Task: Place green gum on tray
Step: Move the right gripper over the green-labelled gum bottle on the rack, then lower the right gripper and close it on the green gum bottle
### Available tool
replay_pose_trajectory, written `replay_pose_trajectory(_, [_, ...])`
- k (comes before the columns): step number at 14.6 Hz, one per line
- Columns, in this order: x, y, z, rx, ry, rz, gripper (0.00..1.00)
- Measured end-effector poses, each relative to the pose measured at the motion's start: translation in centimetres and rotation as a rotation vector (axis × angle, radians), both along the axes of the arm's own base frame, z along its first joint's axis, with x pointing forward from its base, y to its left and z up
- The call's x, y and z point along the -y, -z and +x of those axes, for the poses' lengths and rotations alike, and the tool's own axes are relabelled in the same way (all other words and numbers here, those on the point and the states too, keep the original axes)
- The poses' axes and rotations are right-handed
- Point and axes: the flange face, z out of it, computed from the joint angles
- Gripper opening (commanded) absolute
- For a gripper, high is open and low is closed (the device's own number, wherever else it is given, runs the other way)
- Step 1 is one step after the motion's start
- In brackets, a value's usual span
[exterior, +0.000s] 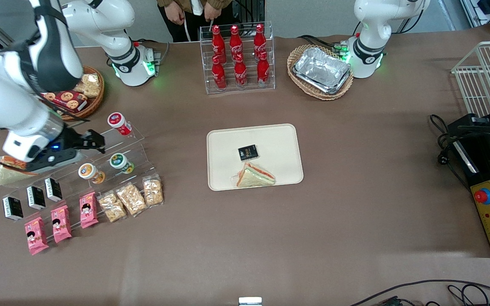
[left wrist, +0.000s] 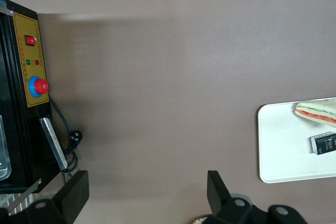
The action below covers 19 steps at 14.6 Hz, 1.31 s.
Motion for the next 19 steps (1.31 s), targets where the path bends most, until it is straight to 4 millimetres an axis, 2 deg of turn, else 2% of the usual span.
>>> replay_pose_trajectory(4, [-2.2, 5.8, -2.3, -0.032, 0.047, -0.005, 1.00])
replay_pose_trajectory(7, [-3.0, 8.4, -3.3, -0.031, 0.048, -0.006, 1.00])
replay_pose_trajectory(15, [-2.7, 11.7, -3.8, -0.016, 0.055, -0.006, 1.00])
replay_pose_trajectory(19, [-2.5, 12.6, -3.8, -0.015, 0.059, -0.006, 1.00])
